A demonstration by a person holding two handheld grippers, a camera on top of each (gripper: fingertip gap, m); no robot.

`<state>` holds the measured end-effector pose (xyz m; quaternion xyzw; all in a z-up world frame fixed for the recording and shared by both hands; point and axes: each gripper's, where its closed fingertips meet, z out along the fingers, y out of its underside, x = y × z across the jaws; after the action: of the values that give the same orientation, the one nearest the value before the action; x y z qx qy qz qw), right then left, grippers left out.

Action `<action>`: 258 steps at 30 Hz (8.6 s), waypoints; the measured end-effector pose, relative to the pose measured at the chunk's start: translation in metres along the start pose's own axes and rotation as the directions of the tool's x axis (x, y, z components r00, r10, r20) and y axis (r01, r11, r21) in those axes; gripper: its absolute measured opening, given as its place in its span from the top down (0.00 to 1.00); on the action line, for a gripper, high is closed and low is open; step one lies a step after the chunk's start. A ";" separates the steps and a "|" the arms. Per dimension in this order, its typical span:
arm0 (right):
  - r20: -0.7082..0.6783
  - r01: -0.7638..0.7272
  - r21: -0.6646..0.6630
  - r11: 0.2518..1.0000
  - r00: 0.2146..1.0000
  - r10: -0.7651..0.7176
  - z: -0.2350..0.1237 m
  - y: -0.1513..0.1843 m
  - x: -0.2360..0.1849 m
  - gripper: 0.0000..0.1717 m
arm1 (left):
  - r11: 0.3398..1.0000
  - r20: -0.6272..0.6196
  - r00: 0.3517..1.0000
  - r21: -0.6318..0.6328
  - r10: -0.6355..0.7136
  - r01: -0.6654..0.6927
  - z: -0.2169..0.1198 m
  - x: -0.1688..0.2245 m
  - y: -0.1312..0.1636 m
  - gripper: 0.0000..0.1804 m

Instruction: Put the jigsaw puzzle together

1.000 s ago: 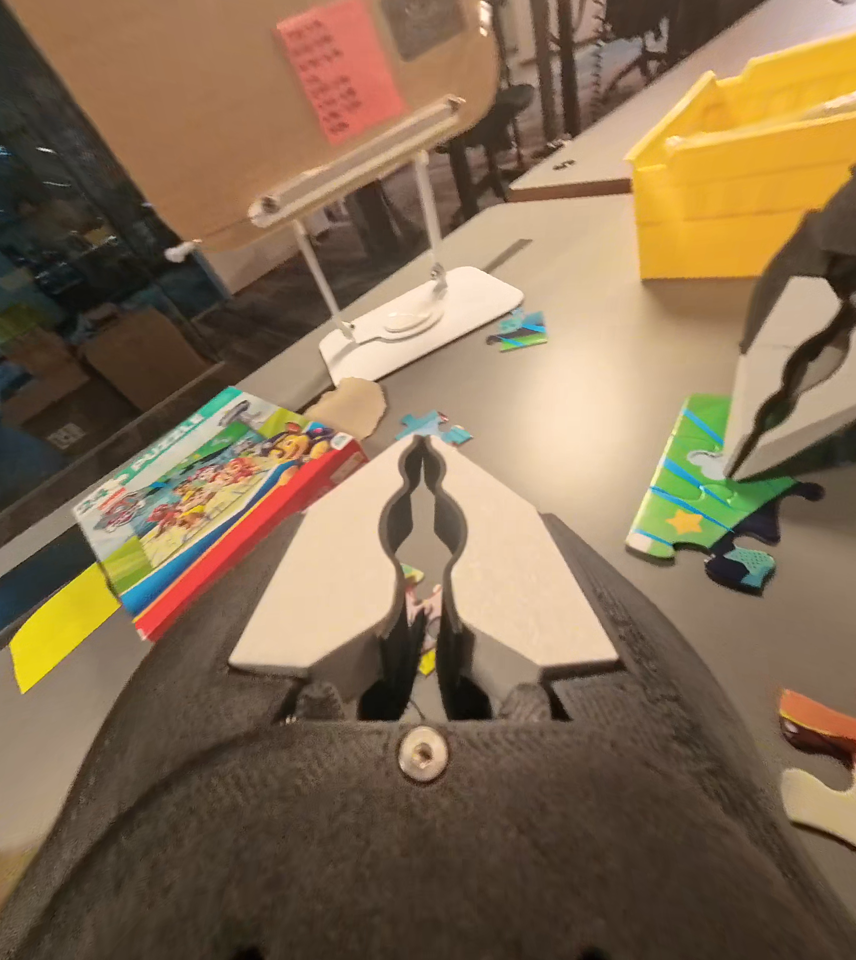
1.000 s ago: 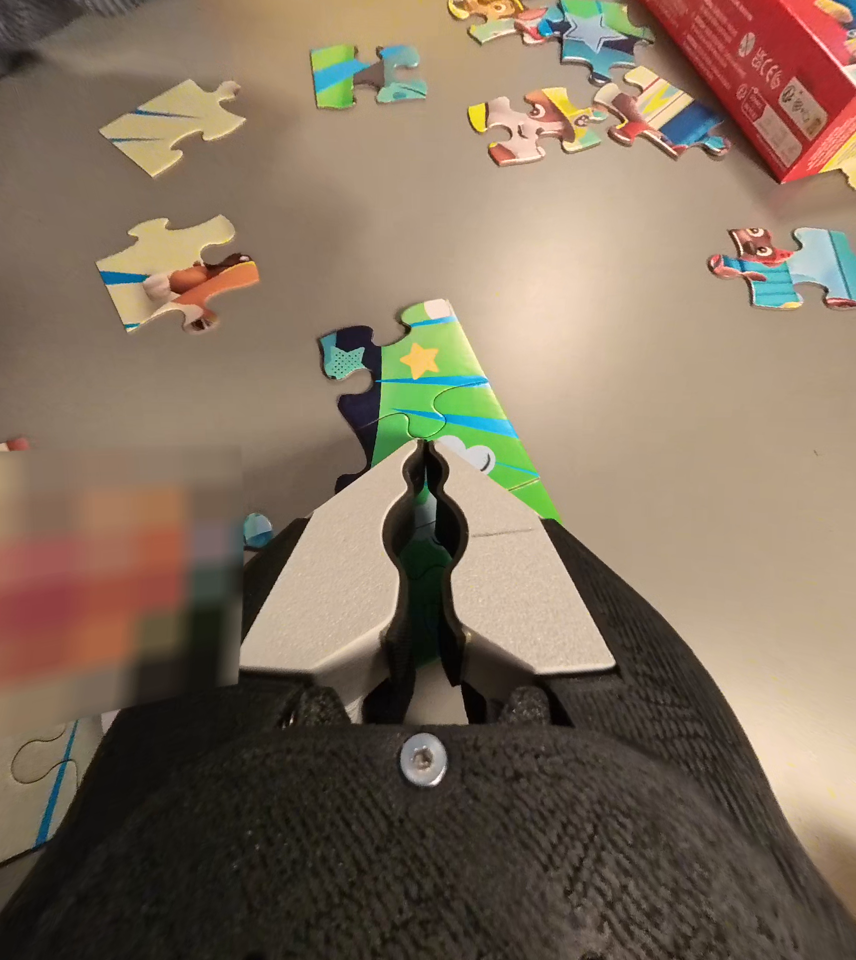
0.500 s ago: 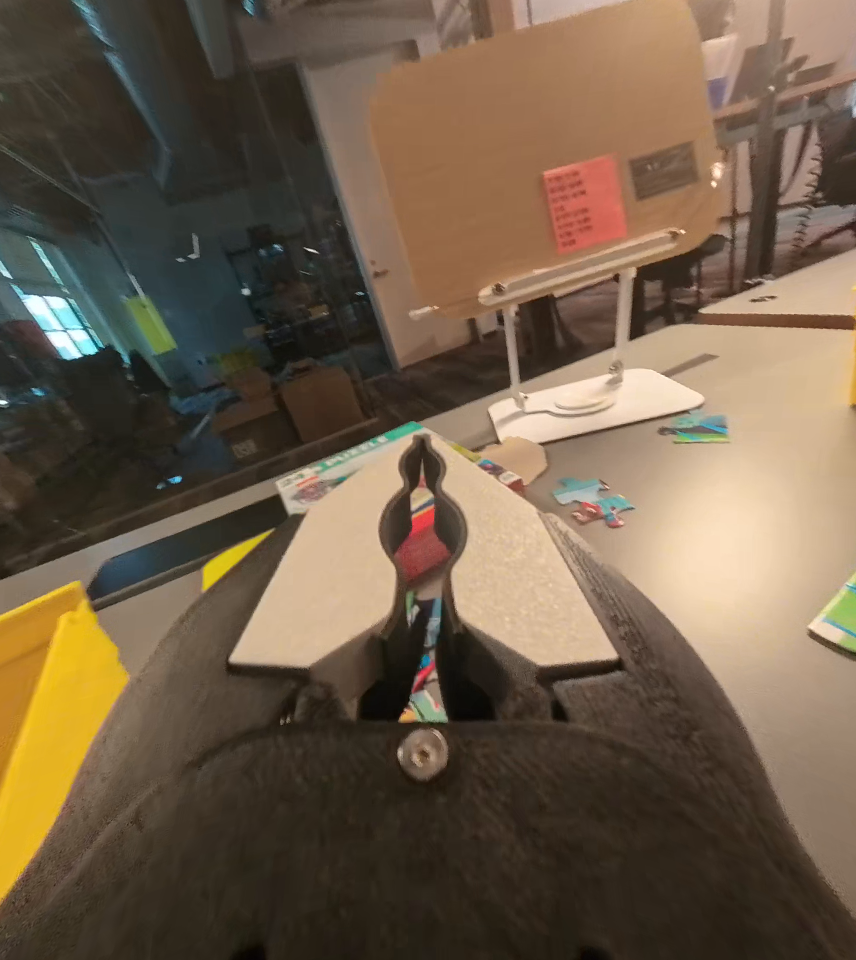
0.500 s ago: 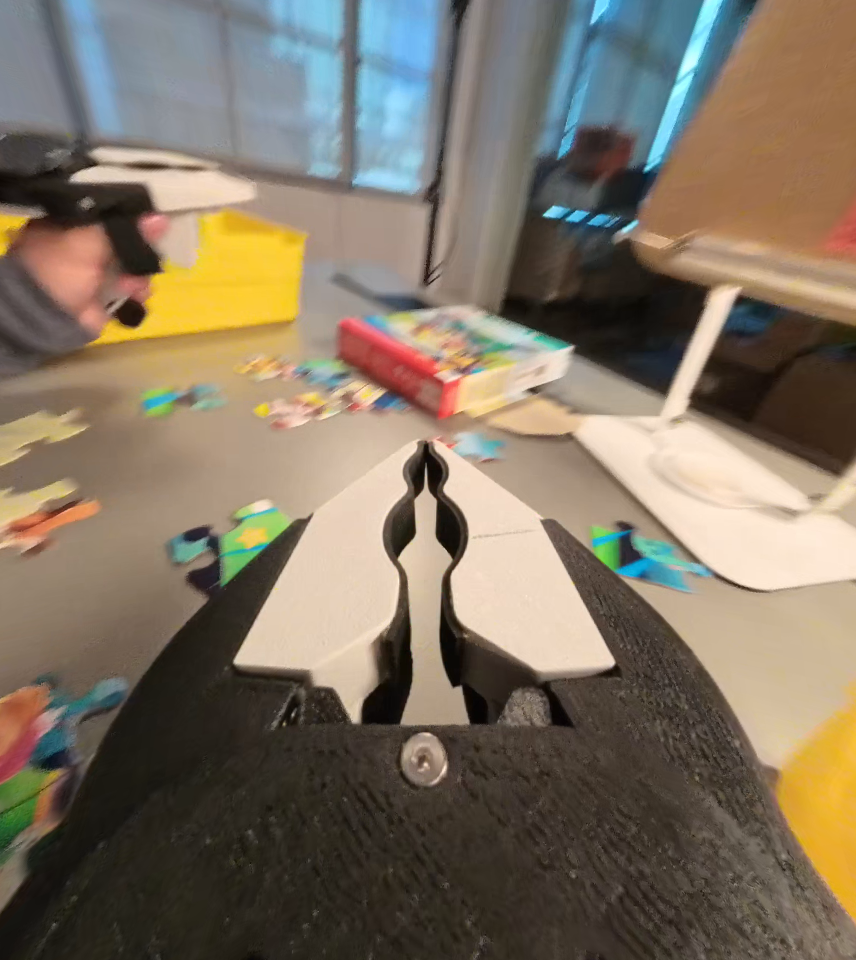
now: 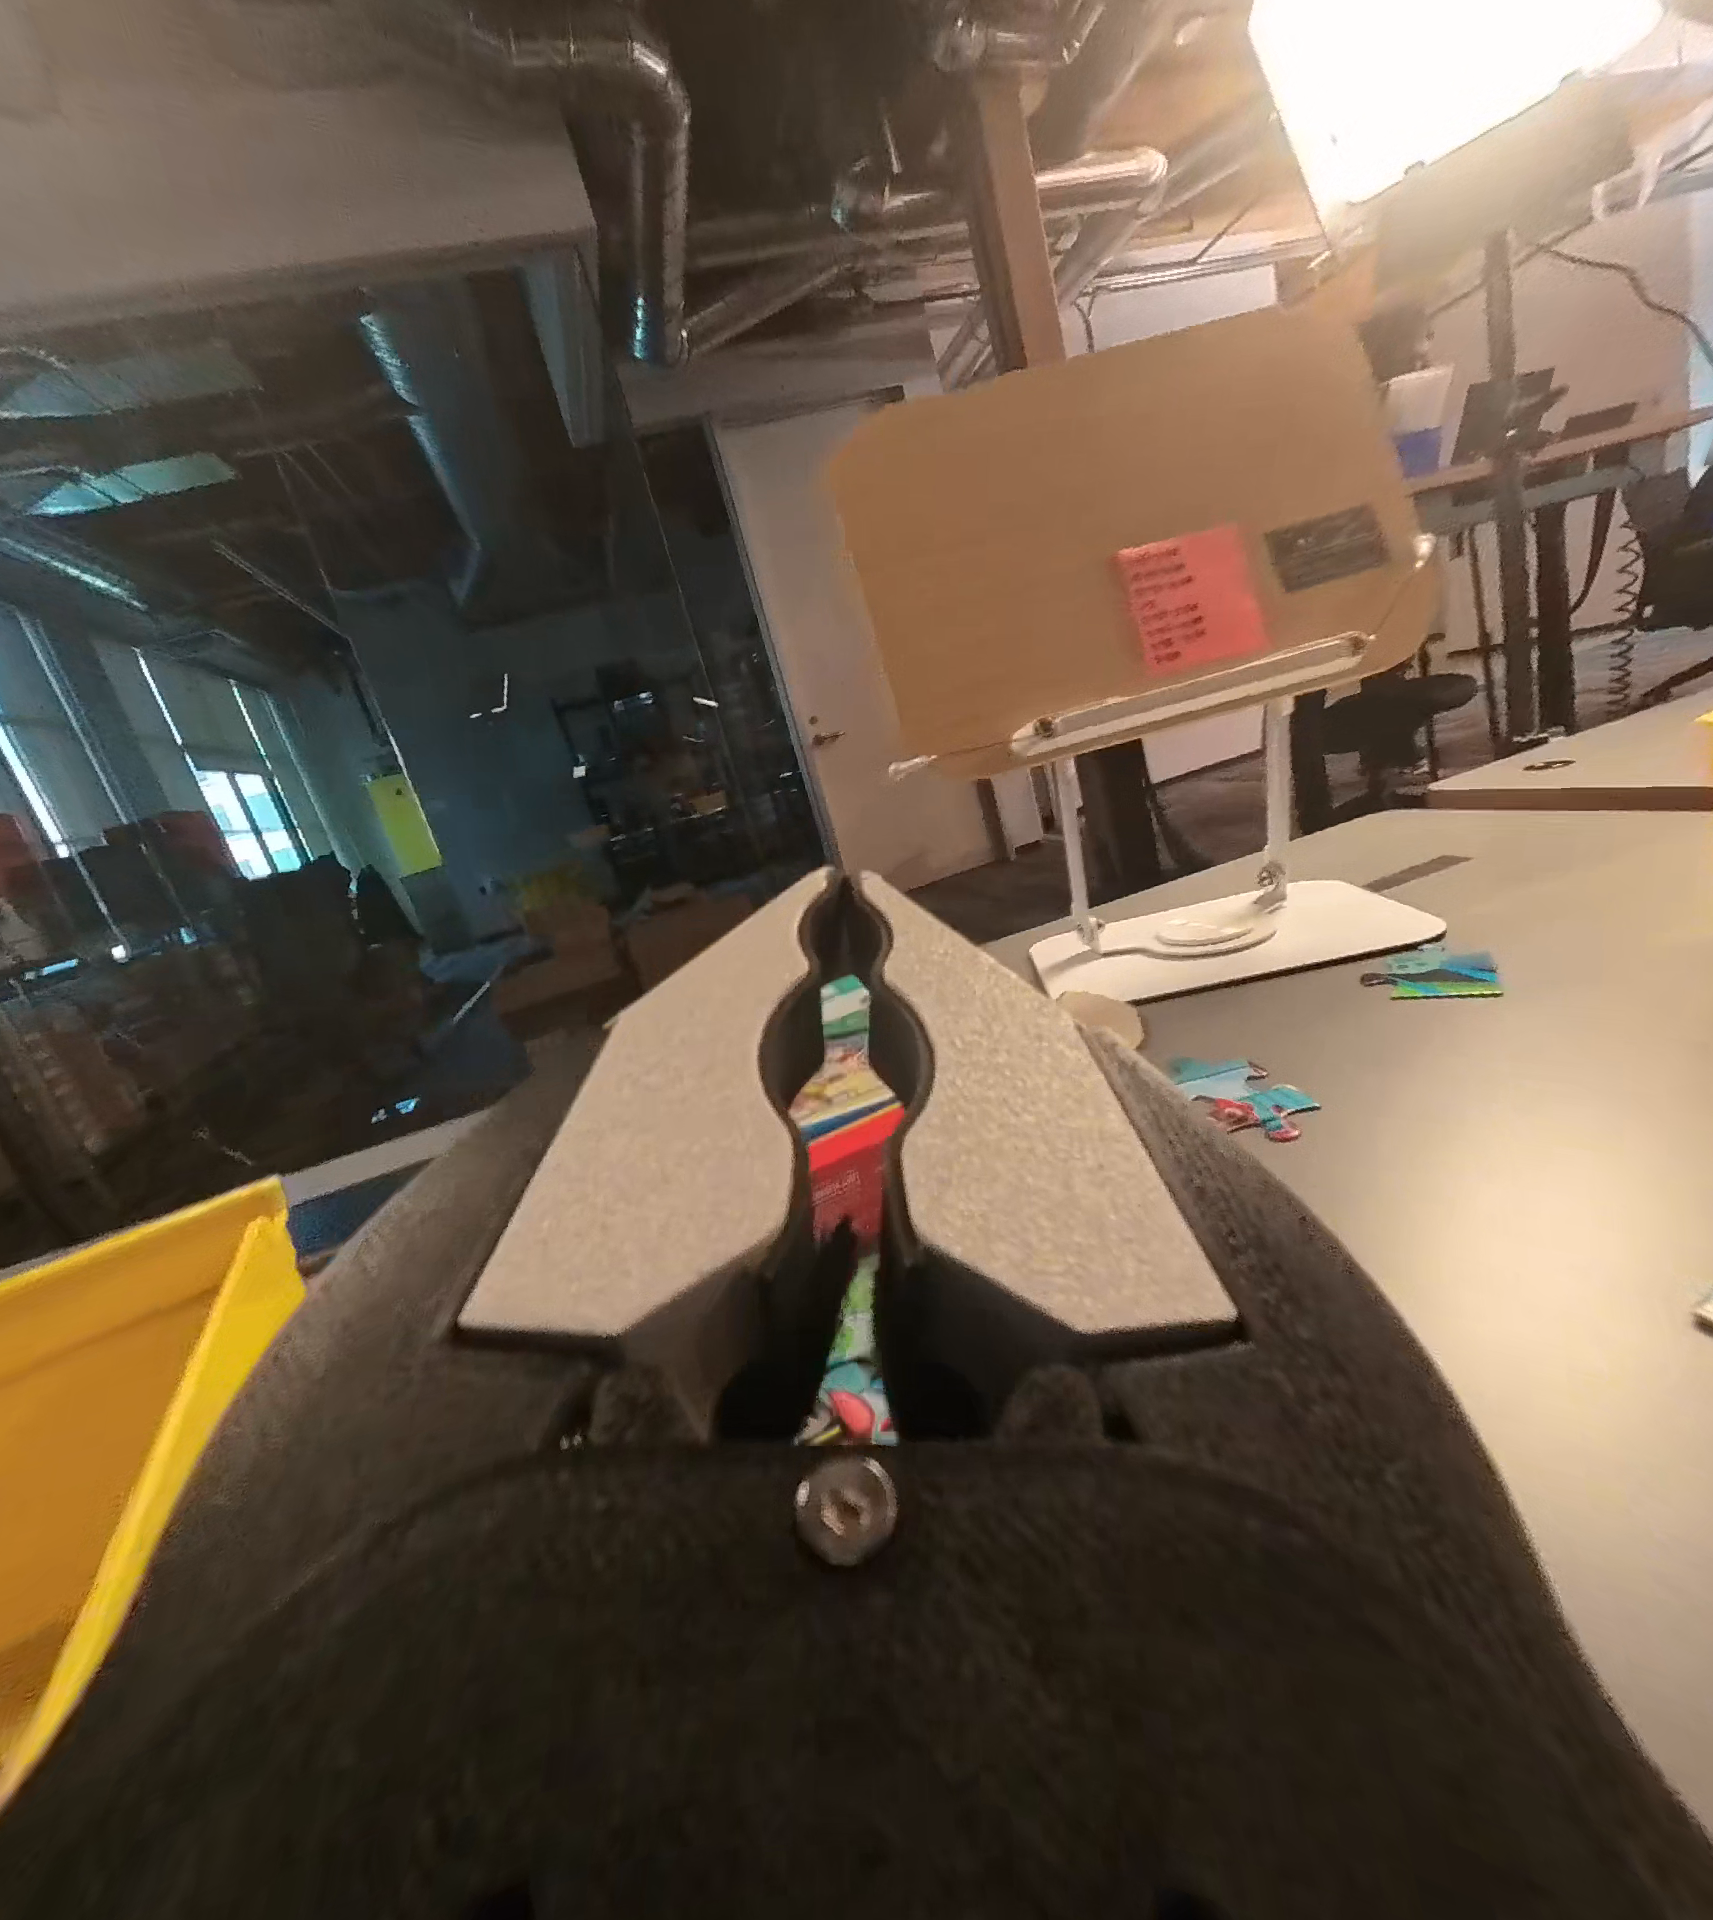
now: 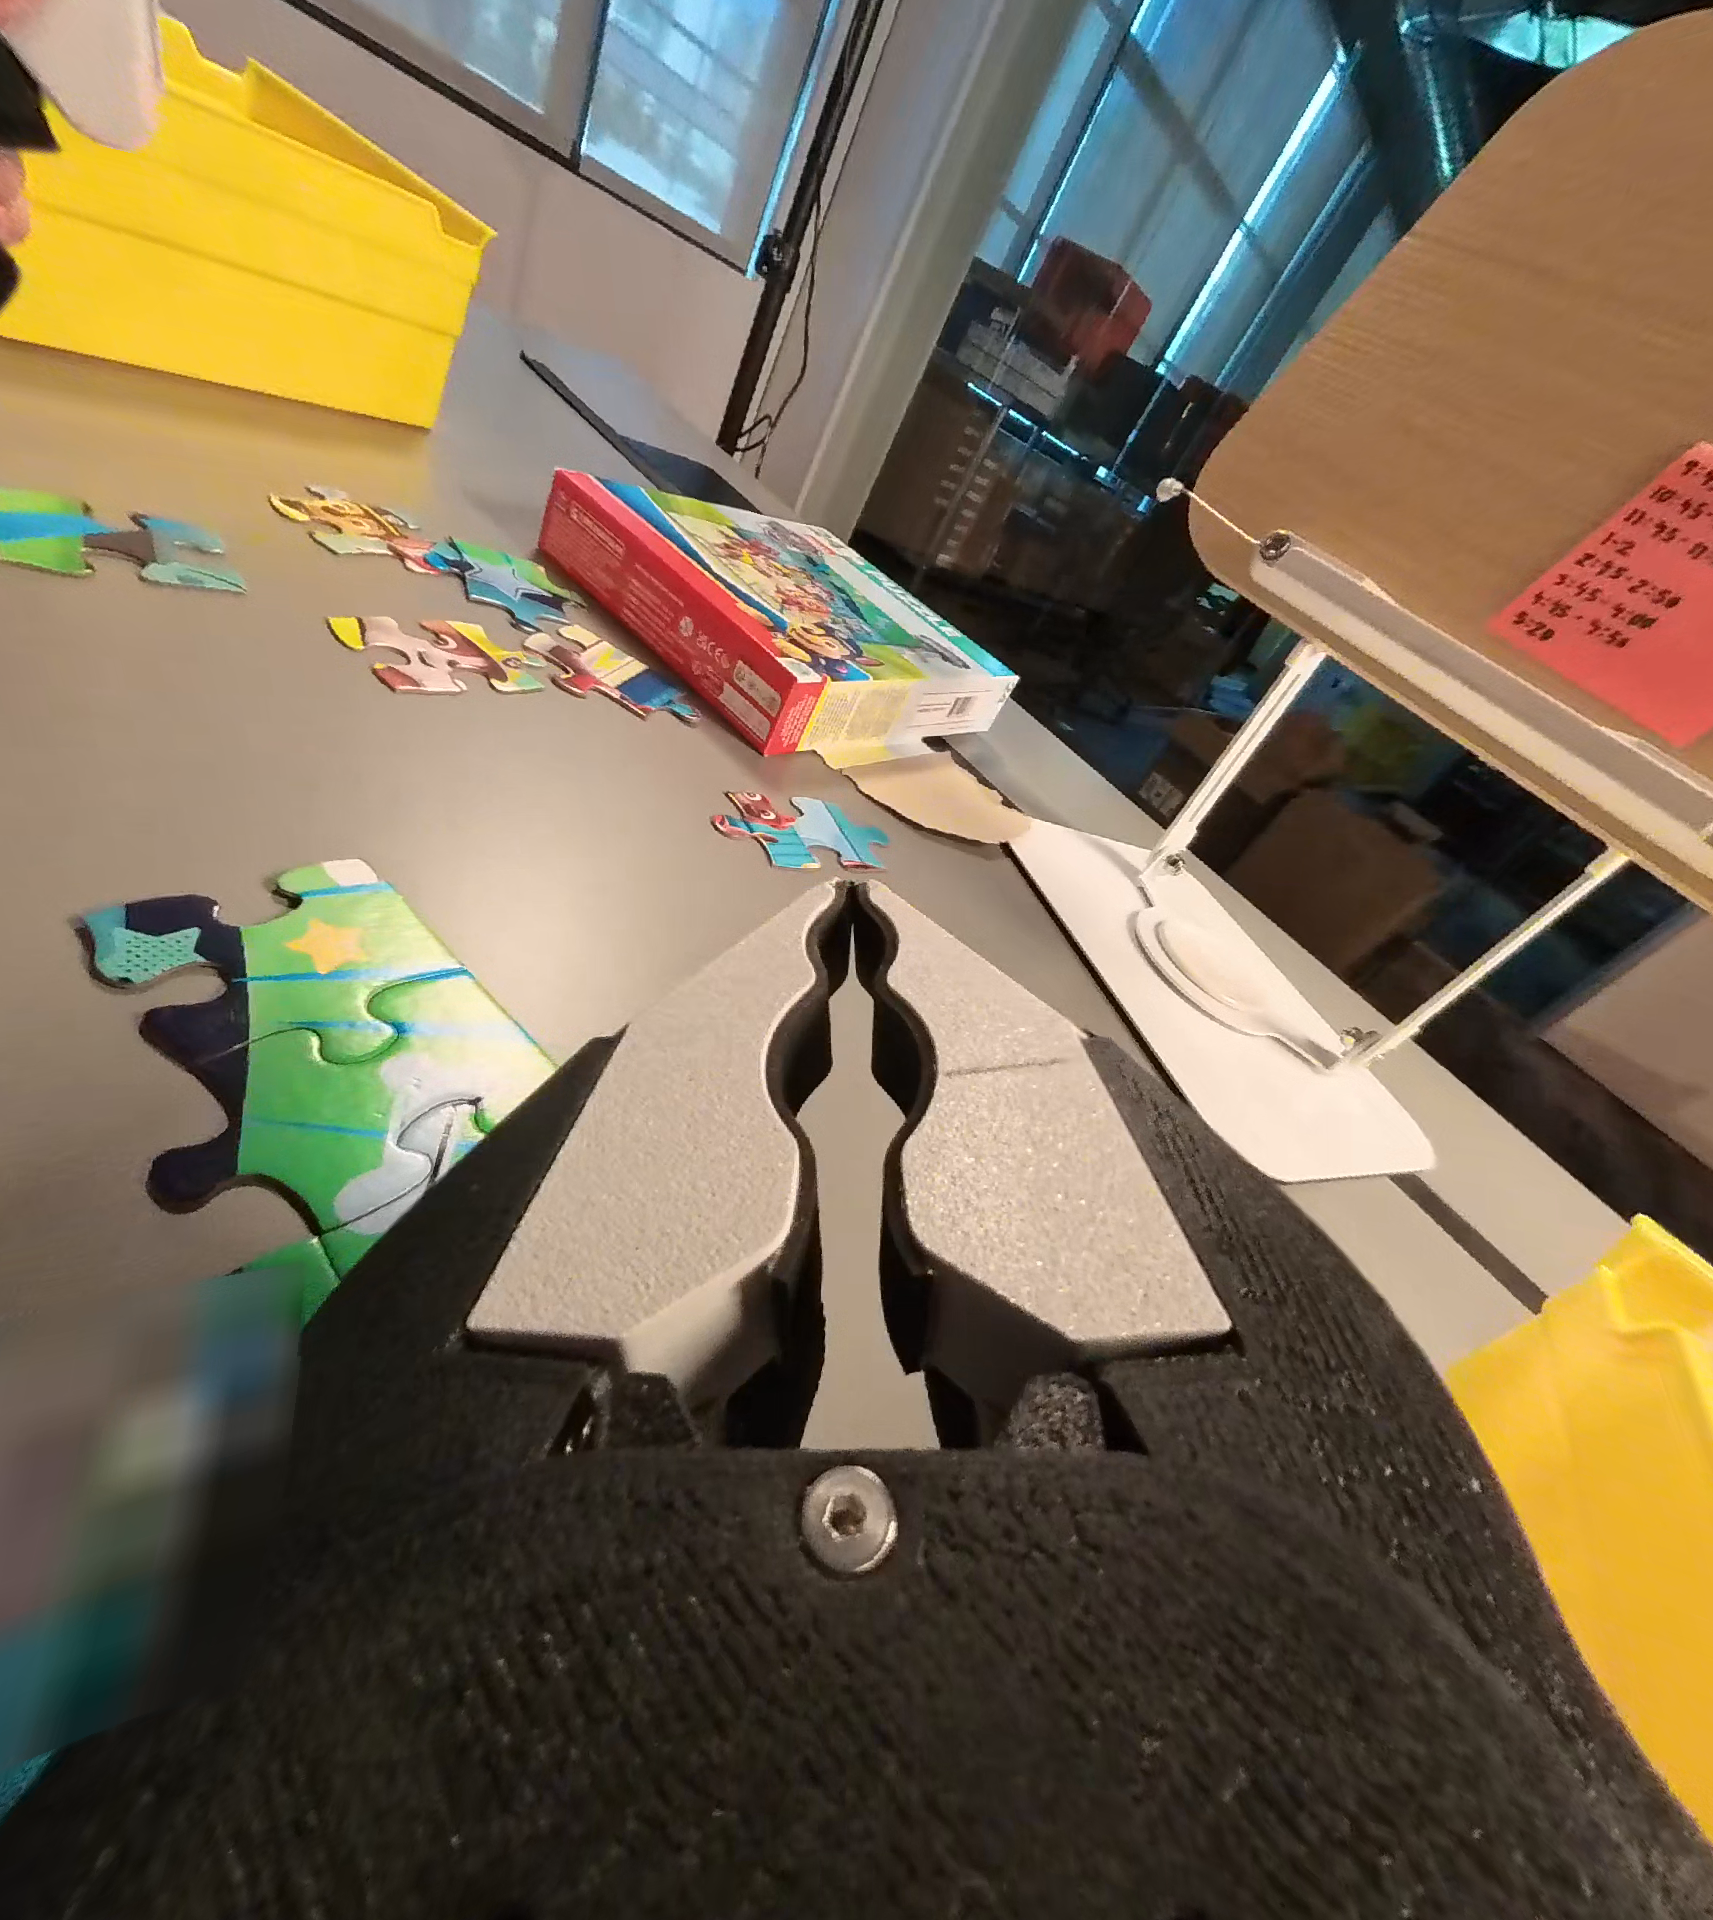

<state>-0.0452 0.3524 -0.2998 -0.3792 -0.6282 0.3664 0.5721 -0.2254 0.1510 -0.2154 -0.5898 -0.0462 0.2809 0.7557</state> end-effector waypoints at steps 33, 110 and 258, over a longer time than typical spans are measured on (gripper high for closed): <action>-0.005 0.016 -0.026 1.000 1.000 -0.017 0.002 0.004 -0.001 1.00 | 0.961 0.025 0.964 -0.077 -0.265 0.266 0.001 -0.022 0.034 1.00; -0.010 0.081 -0.037 0.996 0.997 -0.082 0.003 0.004 -0.004 1.00 | 0.467 -0.093 0.918 -0.878 -0.385 0.107 -0.077 0.064 0.122 0.75; 0.016 0.091 -0.040 0.995 0.996 -0.091 0.006 0.005 -0.009 1.00 | 0.358 -0.424 0.820 -0.887 -0.385 -0.290 -0.070 0.117 0.128 0.75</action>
<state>-0.0501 0.3462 -0.3092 -0.3591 -0.6562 0.3297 0.5759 -0.1463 0.1653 -0.3841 -0.9629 0.0131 -0.0099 0.2692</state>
